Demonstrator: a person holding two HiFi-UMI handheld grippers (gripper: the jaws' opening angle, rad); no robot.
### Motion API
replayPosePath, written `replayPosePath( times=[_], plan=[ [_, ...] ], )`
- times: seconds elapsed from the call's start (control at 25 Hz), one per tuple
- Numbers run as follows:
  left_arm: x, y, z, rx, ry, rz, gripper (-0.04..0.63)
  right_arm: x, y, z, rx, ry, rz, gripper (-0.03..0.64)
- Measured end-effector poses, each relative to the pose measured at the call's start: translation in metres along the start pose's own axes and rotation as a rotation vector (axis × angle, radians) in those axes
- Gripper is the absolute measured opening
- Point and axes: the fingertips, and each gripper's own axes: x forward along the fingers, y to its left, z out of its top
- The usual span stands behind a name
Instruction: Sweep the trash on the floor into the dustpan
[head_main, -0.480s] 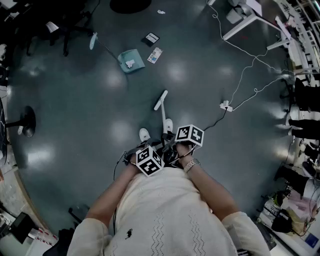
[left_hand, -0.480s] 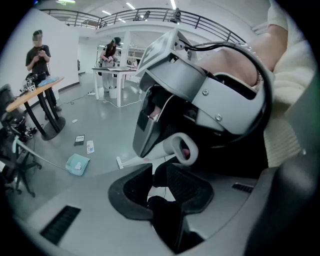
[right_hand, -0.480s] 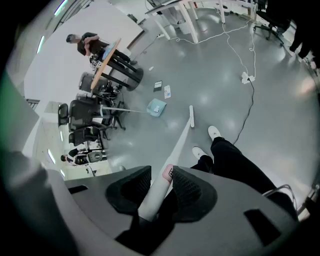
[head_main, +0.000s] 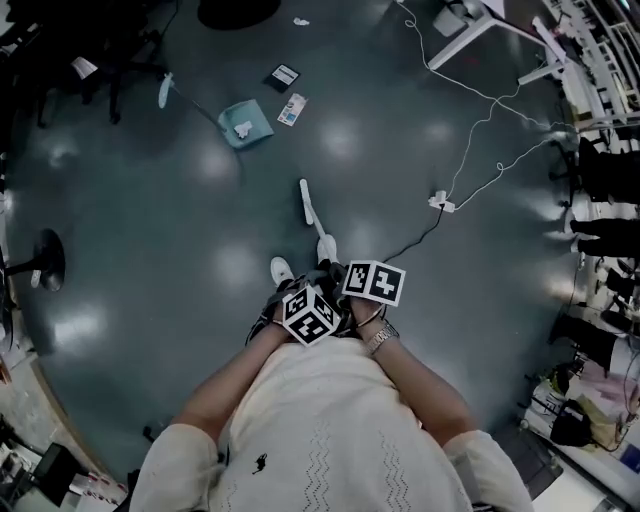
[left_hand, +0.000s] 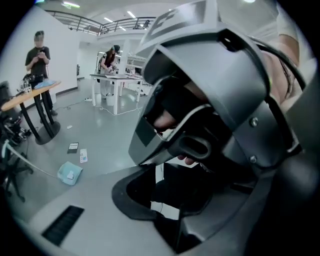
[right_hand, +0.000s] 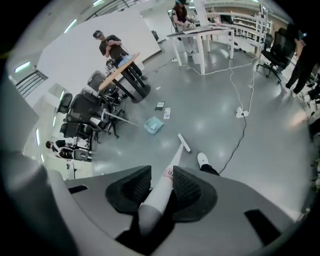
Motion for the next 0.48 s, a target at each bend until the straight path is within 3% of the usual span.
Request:
replayPosePath(
  times=[0.24, 0.48],
  plan=[
    [0.012, -0.003, 0.011, -0.009, 0.005, -0.024, 0.06, -0.004, -0.013, 0.01, 0.001, -0.054, -0.007, 0.144],
    [0.021, 0.013, 0.023, -0.047, -0.003, -0.044, 0.061, 0.004, -0.019, 0.029, 0.113, -0.07, 0.043, 0.144]
  ],
)
